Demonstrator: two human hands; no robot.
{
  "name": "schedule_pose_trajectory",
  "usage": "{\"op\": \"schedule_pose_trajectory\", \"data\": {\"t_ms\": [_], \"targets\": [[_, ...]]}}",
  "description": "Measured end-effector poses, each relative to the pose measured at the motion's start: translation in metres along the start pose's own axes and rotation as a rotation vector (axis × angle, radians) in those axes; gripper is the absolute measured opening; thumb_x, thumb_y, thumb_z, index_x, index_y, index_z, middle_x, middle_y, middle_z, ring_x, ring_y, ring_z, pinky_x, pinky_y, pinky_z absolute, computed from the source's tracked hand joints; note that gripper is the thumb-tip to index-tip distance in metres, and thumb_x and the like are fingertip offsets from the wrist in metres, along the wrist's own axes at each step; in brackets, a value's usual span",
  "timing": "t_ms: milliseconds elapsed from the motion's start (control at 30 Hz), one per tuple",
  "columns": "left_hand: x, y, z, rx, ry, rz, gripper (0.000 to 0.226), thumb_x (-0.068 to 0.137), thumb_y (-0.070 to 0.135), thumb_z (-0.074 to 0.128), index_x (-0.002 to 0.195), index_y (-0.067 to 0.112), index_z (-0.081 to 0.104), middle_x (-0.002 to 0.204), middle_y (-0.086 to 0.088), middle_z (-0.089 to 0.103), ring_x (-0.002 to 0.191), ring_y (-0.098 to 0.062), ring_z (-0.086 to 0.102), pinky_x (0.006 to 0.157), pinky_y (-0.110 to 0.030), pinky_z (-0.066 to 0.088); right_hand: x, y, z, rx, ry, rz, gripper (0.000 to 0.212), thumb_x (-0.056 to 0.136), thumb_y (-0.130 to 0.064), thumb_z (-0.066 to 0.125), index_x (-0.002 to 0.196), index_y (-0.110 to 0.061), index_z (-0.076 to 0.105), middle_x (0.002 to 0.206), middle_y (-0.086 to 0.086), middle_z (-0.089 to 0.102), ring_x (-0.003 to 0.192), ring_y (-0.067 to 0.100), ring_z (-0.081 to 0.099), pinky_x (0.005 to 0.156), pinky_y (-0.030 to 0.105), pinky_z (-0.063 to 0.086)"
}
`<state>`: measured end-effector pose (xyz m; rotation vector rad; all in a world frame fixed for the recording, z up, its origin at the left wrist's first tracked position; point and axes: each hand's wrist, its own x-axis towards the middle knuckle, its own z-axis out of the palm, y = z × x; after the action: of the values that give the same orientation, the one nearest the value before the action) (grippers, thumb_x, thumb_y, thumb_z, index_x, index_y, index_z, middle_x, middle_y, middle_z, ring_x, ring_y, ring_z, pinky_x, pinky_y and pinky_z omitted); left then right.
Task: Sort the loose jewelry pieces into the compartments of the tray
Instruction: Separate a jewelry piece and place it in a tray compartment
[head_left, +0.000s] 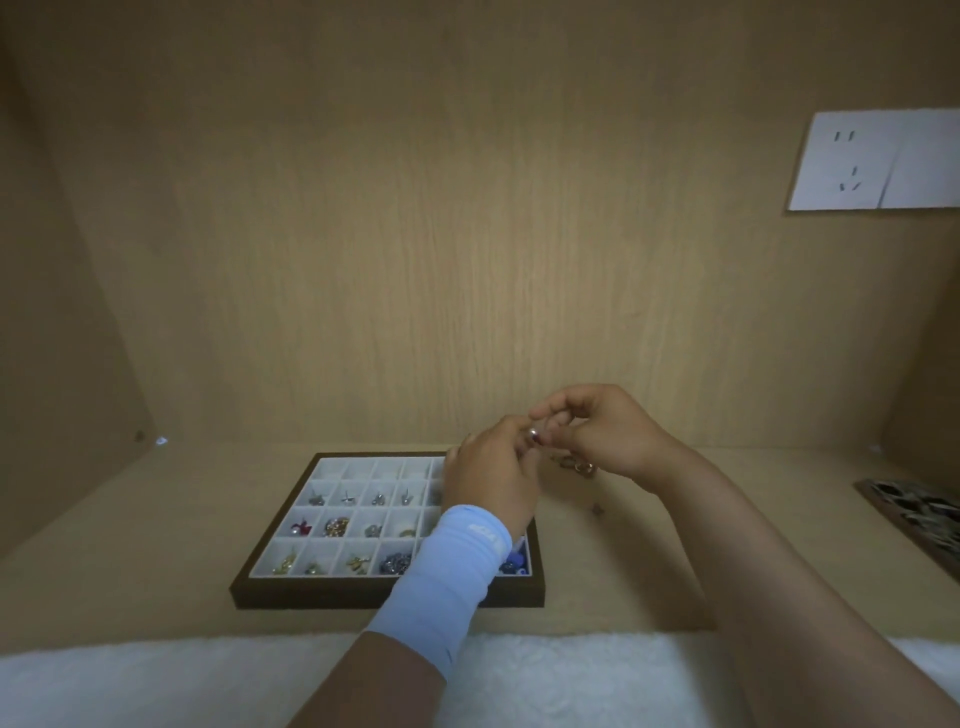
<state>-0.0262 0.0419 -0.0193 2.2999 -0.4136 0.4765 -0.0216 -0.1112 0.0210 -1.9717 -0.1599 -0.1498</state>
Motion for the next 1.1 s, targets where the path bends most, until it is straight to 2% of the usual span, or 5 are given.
{"op": "schedule_pose_trajectory", "data": {"t_ms": [133,367,633,867,1100], "targets": [[0.003,-0.006,-0.018,-0.192,-0.024,-0.1,0.011,0.094,0.031,0.058,0.097,0.042,0.06,0.084,0.024,0.06,0.081,0.004,0.058,0.067,-0.016,0.042,-0.001,-0.013,0.008,0.083,-0.032,-0.006,0.014,0.088,0.0,0.072,0.097,-0.011,0.072,0.079,0.007,0.066,0.051,0.019,0.05,0.049,0.025,0.038],[-0.004,-0.021,-0.062,-0.255,-0.039,-0.048,0.023,0.093,0.035,0.061,0.115,0.033,0.067,0.098,0.02,0.067,0.089,0.008,0.059,0.072,-0.007,0.039,-0.003,-0.026,0.029,0.01,-0.047,-0.098,0.007,0.086,-0.02,0.078,0.09,-0.015,0.079,0.076,0.003,0.075,0.053,0.003,0.055,0.051,0.016,0.044],[-0.023,-0.067,-0.114,-0.355,-0.131,-0.117,0.011,0.088,0.02,0.07,0.092,0.028,0.075,0.087,0.013,0.076,0.086,-0.003,0.07,0.083,-0.025,0.052,-0.009,-0.022,0.097,-0.043,-0.145,-0.191,0.01,0.093,-0.023,0.069,0.087,-0.024,0.077,0.075,-0.014,0.073,0.057,-0.01,0.059,0.059,0.013,0.044],[-0.024,-0.087,-0.134,-0.278,-0.209,-0.083,0.016,0.088,0.011,0.068,0.095,0.022,0.077,0.084,0.008,0.077,0.086,-0.007,0.072,0.091,-0.034,0.055,-0.014,-0.023,0.128,-0.132,-0.084,-0.259,0.019,0.094,-0.023,0.067,0.079,-0.032,0.074,0.076,-0.018,0.073,0.059,-0.01,0.058,0.058,0.003,0.04],[-0.023,-0.103,-0.15,-0.297,-0.201,-0.081,0.027,0.087,0.014,0.069,0.079,0.038,0.078,0.08,0.015,0.076,0.081,-0.001,0.07,0.08,-0.028,0.056,-0.014,-0.039,0.15,-0.308,-0.021,-0.291,0.013,0.095,-0.027,0.065,0.087,-0.028,0.075,0.083,-0.013,0.072,0.066,-0.004,0.058,0.066,0.025,0.048]]}}
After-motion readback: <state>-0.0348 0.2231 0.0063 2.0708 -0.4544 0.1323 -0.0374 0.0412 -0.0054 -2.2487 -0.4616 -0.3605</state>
